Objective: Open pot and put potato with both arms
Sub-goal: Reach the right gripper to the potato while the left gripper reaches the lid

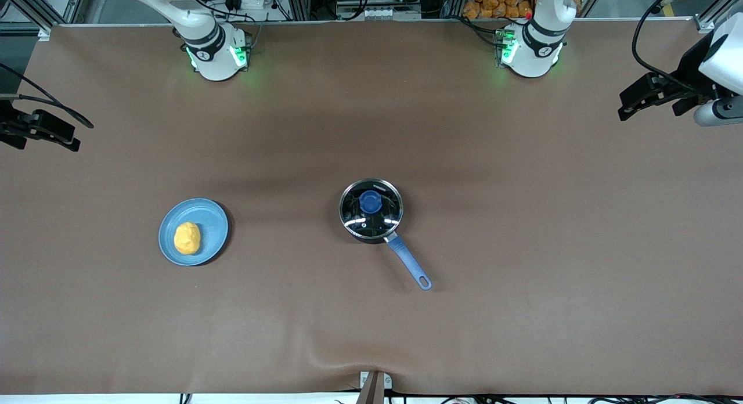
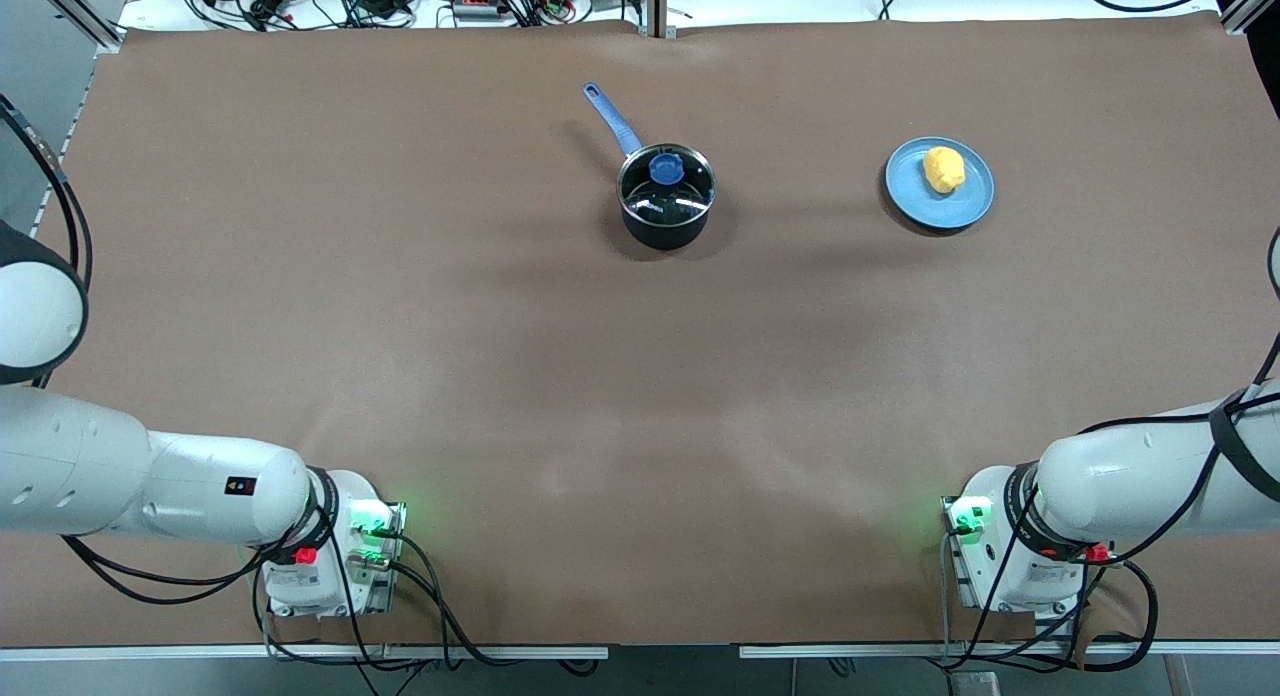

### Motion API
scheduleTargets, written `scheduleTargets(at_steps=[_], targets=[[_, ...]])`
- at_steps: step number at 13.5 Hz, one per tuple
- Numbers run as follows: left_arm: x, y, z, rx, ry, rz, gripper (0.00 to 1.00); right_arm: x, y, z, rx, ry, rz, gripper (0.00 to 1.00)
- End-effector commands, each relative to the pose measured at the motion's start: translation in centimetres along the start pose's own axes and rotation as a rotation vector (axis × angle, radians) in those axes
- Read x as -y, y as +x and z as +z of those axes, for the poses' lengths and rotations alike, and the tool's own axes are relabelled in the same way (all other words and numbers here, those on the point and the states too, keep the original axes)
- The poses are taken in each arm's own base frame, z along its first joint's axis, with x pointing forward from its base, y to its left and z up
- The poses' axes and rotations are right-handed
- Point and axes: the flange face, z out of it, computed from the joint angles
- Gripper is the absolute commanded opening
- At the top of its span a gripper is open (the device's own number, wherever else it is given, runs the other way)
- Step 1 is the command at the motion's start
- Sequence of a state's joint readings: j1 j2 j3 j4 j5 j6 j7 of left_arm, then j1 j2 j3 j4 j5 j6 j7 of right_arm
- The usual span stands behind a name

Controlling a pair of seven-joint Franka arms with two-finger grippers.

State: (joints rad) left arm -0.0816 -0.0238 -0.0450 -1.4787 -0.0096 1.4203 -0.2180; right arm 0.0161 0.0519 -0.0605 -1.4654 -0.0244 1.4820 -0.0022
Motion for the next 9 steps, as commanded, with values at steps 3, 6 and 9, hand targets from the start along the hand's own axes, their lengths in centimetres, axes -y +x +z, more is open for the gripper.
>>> scheduleTargets(at_steps=[3,6,9], targets=[[0.9,-0.1,-0.5,-0.003,0.024,-0.006,1.00,-0.4,-0.8,0.0,-0.012,-0.009,-0.008,1.00],[0.6,-0.1,-0.5,-0.003,0.026,0.001,1.00,-0.2,-0.2,1.6,-0.011,-0.012,-0.011,1.00],[-0.4,0.3,0.5,0.017,0.016,0.022,1.00,-0.2,1.1,4.8,-0.006,-0.020,-0.054,1.00]])
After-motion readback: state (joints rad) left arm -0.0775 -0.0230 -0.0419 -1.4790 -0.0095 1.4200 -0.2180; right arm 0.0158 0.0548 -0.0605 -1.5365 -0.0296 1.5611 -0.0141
